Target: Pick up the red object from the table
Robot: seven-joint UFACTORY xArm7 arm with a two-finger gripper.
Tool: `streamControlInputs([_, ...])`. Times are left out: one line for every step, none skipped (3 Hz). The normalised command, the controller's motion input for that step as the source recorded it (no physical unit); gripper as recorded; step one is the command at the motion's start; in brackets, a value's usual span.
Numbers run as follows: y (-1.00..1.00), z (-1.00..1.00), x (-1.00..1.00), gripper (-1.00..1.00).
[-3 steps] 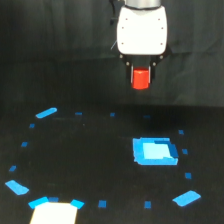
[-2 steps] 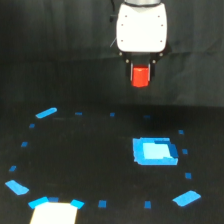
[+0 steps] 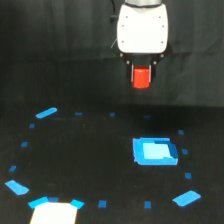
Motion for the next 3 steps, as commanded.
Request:
streamControlInputs([-0.31,0.17,-0.29,-1.0])
streamControlInputs([0.13,-0.31,0.6,-1.0])
streamControlInputs([-0.42,0.49,-0.19,-1.0])
